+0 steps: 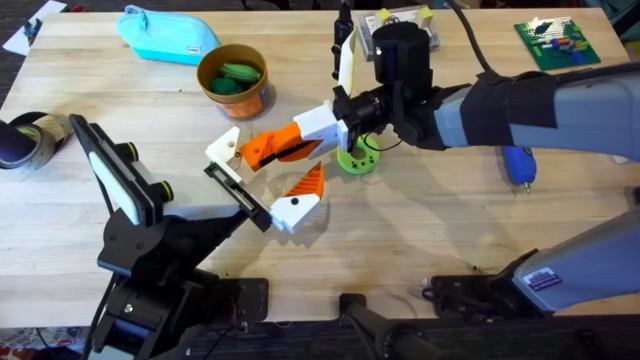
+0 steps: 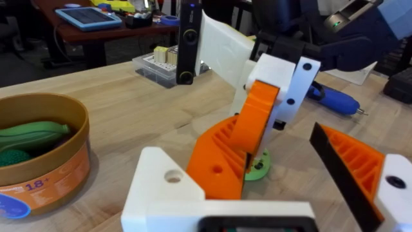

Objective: Pick up the gripper from the table and insert it into the empty holder that is missing its gripper. Then pick up a screw, insert it into the mounting hole, and use the screwdriver to tighten it. Finally, clean up the table by picking up the vegetable and placing it into the bucket.

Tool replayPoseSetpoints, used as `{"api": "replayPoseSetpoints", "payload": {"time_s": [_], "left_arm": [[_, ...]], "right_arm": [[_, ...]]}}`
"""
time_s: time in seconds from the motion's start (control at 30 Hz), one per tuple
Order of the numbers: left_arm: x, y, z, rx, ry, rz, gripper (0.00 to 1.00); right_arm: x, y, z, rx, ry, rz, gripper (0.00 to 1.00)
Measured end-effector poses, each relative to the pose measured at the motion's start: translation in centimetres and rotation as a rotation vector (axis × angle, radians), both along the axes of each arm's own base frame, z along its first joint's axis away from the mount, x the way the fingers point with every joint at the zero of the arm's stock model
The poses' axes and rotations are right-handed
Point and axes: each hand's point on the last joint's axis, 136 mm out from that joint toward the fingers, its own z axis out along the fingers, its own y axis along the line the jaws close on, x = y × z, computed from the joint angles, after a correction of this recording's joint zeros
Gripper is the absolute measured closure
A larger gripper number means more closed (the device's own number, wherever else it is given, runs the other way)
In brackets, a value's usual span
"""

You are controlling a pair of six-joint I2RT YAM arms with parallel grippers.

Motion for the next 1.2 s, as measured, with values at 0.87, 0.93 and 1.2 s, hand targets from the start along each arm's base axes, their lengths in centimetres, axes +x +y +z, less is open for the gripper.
{"api": "replayPoseSetpoints", "payload": {"time_s": [0.87,0.93,1.2], "left_arm": [[-0.3,-0.2,0.1,-0.003,0.002,-0.022,0.010],[-0.4,-0.4,0.1,-0.002,-0.002,-0.038,0.010],[-0.6,-0.5,0.2,0.000,-0.006,-0.046,0.010]], "right_arm": [[0.4,-0.1,1.3,0.037,-0.004,0.026,0.988],[0.5,0.0,1.6,0.041,-0.008,0.030,0.989],[0.5,0.0,1.8,0.039,0.008,0.041,0.989]]}}
